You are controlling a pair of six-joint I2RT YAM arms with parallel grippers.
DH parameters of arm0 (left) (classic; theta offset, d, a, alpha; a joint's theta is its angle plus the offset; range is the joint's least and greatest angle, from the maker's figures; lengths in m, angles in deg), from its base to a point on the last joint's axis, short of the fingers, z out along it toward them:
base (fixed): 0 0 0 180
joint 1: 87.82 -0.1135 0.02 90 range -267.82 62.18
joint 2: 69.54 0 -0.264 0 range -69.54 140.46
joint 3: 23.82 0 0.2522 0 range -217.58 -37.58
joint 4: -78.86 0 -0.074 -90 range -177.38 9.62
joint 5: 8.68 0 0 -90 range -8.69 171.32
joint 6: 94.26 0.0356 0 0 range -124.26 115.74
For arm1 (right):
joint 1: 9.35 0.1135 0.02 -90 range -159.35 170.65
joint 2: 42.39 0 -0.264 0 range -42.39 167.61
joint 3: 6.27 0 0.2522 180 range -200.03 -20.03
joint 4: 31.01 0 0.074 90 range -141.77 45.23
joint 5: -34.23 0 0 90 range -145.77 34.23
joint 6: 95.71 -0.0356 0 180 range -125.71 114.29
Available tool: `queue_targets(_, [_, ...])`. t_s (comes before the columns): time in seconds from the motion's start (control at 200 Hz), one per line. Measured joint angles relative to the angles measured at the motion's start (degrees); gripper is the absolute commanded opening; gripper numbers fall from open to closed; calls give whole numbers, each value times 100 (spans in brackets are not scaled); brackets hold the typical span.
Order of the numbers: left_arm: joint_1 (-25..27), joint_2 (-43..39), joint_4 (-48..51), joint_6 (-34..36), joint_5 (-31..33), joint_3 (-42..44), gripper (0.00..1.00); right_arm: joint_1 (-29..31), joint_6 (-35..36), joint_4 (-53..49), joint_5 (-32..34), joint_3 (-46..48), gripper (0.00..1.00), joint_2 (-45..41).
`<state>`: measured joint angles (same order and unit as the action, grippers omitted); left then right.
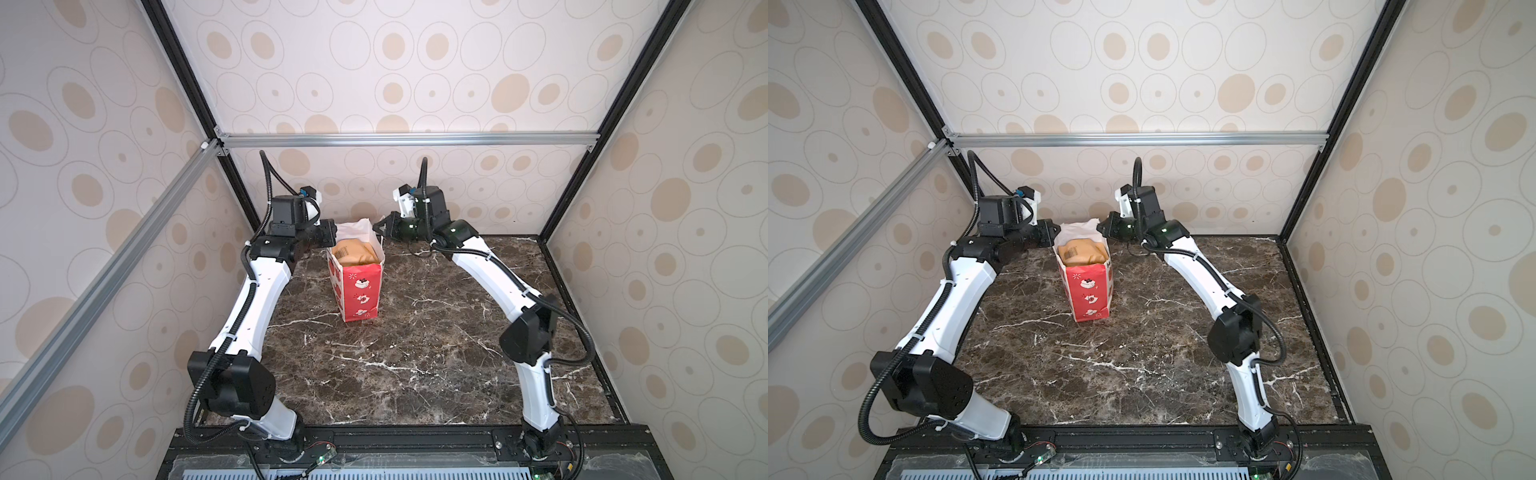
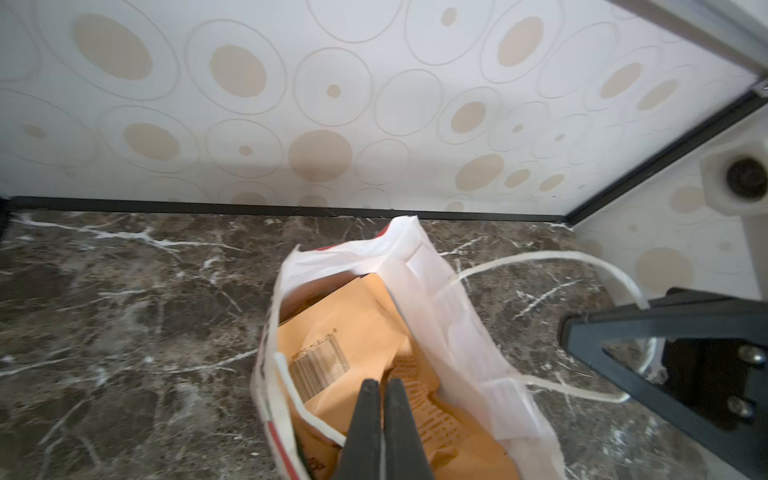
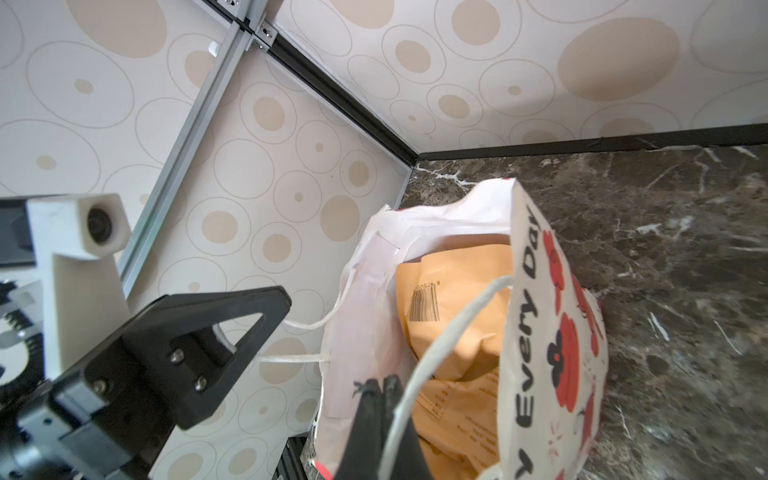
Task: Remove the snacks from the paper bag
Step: 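Raise both arms and bring both grippers above the paper bag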
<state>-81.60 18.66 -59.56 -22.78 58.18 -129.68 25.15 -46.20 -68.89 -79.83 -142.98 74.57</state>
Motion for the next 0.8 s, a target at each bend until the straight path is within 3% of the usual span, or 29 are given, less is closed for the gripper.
queue_targets(0.23, [402,-857,-772,-649,-603,1027,0,-275,-2,516,57,2594,0,-2177])
queue_targets(0.51, [1075,-2114,-1550,-1515,-688,3058,0,-916,116,616,306,4437,0,-3733])
queue_targets(0.57, [1165,-2151,-1587,-1602,-693,3239,0,-962,131,555,332,4725,9,-3888])
queue_targets(0.64, [1250,-2170,-1591,-1641,-640,3307,15,-966,94,518,343,5045,30,-4072])
queue_targets(0.72, [1283,-2232,-1598,-1655,-573,3309,24,-966,131,459,365,5311,38,-4306])
queue_targets(0.8, [1283,-2341,-1604,-1663,-472,3309,44,-962,146,326,442,5366,46,-4496])
